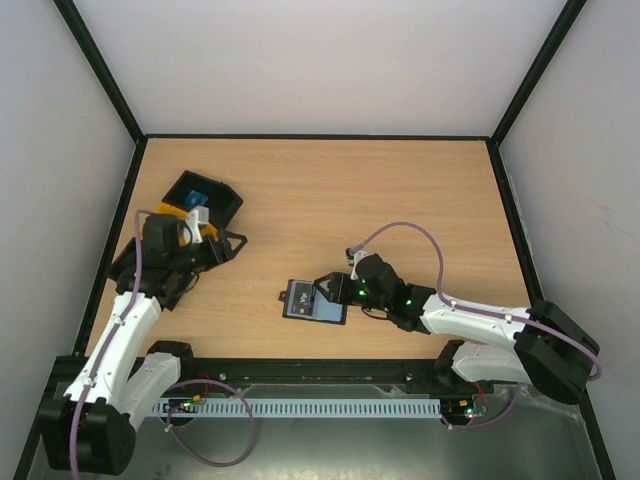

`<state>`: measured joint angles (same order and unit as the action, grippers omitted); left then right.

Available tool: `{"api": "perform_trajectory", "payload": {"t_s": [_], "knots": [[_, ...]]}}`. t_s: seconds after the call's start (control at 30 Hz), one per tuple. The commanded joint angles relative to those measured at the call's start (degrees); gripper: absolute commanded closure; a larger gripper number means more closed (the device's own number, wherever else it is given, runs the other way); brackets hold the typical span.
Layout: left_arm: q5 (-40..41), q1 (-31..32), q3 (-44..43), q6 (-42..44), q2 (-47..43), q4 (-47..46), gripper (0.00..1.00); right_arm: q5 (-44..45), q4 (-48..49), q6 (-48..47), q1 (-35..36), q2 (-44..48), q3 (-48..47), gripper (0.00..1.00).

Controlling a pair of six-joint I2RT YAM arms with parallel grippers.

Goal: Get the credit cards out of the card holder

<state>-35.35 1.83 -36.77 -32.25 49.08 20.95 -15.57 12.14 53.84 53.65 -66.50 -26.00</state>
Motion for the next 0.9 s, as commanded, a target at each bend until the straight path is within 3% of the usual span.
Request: {"api": "perform_trajectory", "payload": {"t_s": [0.0,0.2,0.33,0.6,0.87], "knots": [[-0.25,7.15,3.69,-4.66,-1.32,-4.26,0.29,-1.38,6.09,2.31,0.11,-3.12,1.16,0.60],[0.22,13.57,9.60,-8.87,1.32,-14.18,0.38,-3.10,11.14,4.77,0.14,-6.56,2.26,0.72],[-1.20,17.87,12.66,-11.56,5.02,-21.78,0.46,-2.92,13.15,5.13,0.12,-9.16,2.84,0.74],[0.56,24.71,16.34,-12.51,14.76,-31.95,0.71,-7.20,19.67,6.08,0.22,-16.66,3.27,0.74],[-0.94,26.49,17.85,-13.48,23.20,-40.53,0.81,-4.10,19.69,5.18,0.25,-18.23,4.54,0.75]]}}
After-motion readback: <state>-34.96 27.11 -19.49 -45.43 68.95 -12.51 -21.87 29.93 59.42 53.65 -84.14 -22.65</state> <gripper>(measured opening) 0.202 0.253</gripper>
